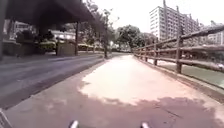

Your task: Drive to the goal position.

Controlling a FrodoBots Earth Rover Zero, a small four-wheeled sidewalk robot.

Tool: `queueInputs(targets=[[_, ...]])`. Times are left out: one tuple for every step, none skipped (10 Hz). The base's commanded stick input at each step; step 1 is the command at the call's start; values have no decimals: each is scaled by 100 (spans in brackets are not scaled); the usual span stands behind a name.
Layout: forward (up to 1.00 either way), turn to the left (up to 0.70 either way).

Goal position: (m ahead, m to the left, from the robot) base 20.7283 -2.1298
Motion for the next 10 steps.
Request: queueInputs(targets=[[70, 0], [70, 0], [70, 0], [70, 0], [70, 0], [70, 0], [70, 0], [70, 0], [70, 0], [70, 0]])
